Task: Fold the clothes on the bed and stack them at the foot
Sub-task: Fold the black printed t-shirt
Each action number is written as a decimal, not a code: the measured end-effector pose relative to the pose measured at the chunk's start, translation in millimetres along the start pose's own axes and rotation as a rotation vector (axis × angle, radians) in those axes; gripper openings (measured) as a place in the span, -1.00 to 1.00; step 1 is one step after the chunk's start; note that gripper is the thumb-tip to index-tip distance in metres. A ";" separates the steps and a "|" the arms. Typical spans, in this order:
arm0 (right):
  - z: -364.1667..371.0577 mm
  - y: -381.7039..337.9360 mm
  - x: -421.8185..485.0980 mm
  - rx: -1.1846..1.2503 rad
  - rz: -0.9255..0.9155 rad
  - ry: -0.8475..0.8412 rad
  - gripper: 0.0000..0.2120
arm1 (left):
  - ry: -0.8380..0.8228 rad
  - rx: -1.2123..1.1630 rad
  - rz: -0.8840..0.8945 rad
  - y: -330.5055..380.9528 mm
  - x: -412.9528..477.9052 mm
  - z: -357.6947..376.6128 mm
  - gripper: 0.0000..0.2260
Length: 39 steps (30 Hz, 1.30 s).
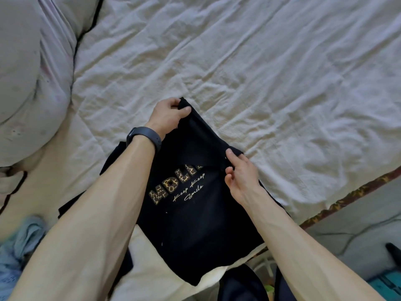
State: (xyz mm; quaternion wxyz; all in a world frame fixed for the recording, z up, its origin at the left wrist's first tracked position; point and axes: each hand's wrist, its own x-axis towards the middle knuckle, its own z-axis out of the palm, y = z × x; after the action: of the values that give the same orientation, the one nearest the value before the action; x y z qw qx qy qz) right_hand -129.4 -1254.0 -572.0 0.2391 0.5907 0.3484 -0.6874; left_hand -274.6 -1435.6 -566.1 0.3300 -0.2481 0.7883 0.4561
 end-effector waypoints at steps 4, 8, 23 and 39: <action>1.7 0.5 -0.3 -0.083 -0.022 -0.007 -0.44 | 0.044 0.032 0.026 -9.5 2.7 9.8 -0.83; 6.0 5.4 -2.7 -0.283 -0.047 -0.074 -0.67 | 0.043 -0.033 -0.002 -13.7 -9.6 11.4 -0.57; 4.6 -42.3 -31.6 -1.718 -0.684 0.037 -0.58 | 0.571 0.572 0.186 -64.1 -100.9 71.5 -0.46; 69.5 -60.9 72.2 -2.184 -1.475 -0.100 -0.35 | 0.674 0.489 0.049 -122.7 -101.2 155.7 -0.05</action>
State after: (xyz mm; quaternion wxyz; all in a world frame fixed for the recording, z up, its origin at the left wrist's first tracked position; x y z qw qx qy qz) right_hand -232.8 -1261.8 -626.6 0.1738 -0.2584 0.9493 -0.0434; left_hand -77.2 -1345.6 -615.7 0.0919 -0.2790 0.9430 0.1567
